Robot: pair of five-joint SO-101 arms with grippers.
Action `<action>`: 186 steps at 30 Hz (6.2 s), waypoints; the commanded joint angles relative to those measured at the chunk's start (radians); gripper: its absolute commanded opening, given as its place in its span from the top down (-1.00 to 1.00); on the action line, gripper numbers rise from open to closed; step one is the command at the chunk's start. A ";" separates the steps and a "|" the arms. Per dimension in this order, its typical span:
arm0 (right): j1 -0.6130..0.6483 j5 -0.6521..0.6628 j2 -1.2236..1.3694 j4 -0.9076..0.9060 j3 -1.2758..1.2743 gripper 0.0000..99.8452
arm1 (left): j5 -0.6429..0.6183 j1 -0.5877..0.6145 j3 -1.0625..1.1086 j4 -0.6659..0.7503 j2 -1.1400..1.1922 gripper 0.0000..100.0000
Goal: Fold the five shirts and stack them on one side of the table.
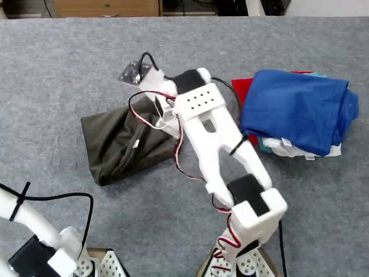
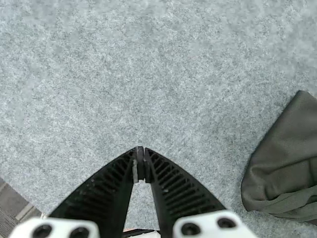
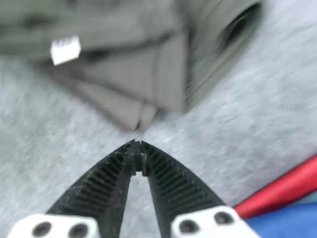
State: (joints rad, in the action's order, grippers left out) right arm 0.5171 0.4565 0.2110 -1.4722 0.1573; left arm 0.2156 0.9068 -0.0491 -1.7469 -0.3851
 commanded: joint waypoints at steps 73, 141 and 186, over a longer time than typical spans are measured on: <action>0.150 -0.051 0.868 -0.218 1.092 1.00 | 0.064 -0.078 0.133 0.005 -0.028 0.96; -0.311 -0.219 0.064 0.666 -0.208 1.00 | -0.256 -0.921 -0.384 0.275 0.967 0.96; -0.125 -0.255 0.921 -0.146 1.262 0.61 | -0.181 -0.615 -0.703 0.123 1.119 0.96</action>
State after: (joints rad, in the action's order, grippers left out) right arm 0.3652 0.2002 1.0671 -1.5244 1.1285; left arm 0.0284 0.2731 -0.7181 -1.6149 0.7472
